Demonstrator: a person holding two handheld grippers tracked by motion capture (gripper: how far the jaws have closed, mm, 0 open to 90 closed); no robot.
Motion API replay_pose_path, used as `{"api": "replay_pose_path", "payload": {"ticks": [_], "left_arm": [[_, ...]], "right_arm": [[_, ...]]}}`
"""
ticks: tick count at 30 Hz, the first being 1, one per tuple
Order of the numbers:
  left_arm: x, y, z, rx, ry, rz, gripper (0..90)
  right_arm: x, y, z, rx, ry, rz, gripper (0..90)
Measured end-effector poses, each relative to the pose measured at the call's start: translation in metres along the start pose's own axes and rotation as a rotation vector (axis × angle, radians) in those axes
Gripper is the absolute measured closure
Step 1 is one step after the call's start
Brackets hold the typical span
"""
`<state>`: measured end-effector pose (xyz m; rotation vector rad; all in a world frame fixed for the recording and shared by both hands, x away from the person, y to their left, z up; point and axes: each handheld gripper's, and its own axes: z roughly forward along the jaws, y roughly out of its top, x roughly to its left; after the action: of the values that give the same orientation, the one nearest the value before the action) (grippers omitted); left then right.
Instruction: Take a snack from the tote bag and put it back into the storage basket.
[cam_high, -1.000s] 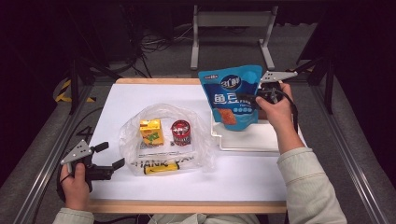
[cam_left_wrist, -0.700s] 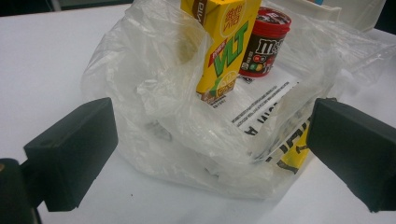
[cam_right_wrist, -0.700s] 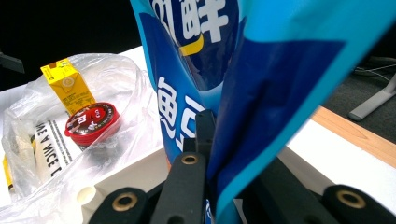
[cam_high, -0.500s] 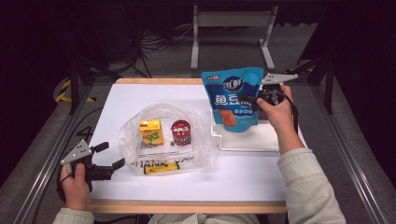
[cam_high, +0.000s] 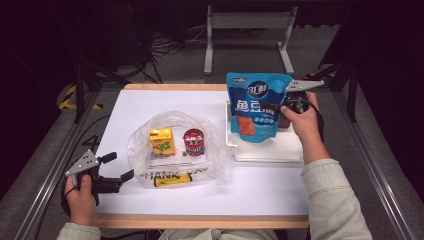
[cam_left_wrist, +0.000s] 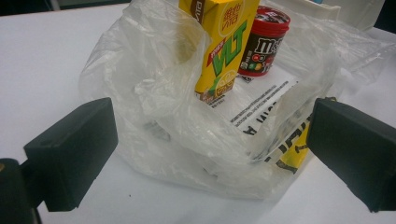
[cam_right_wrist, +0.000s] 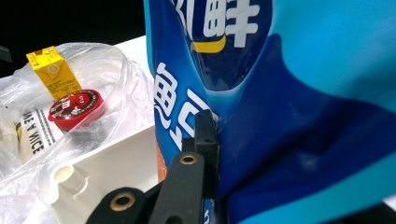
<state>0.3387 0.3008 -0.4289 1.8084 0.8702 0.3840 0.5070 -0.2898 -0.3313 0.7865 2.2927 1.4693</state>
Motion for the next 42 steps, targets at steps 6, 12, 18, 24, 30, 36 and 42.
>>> {"api": "replay_pose_path", "payload": {"ticks": [6,12,18,24,30,36,42], "left_arm": [[0.0,0.0,0.0,-0.002,0.001,0.0,2.8],[0.0,0.0,0.0,-0.001,0.0,0.0,2.8],[0.0,0.0,0.0,0.001,0.0,0.0,2.8],[0.0,0.0,0.0,0.0,0.001,0.001,2.8],[0.0,0.0,0.0,0.0,0.001,0.0,2.8],[0.0,0.0,0.0,0.0,0.001,-0.001,2.8],[-0.001,0.0,0.0,0.0,0.003,-0.001,2.8]], "right_arm": [[-0.002,-0.002,-0.002,0.007,0.001,-0.01,85.5],[-0.003,-0.006,-0.005,0.005,-0.001,0.0,84.4],[-0.002,-0.01,-0.01,0.008,-0.003,0.002,82.4],[0.003,-0.008,-0.013,0.005,-0.009,-0.012,72.1],[0.008,-0.005,-0.019,-0.014,-0.015,-0.013,58.8],[0.016,-0.005,-0.035,-0.055,-0.086,-0.017,43.4],[0.021,-0.012,-0.051,-0.061,-0.15,0.002,41.9]]}}
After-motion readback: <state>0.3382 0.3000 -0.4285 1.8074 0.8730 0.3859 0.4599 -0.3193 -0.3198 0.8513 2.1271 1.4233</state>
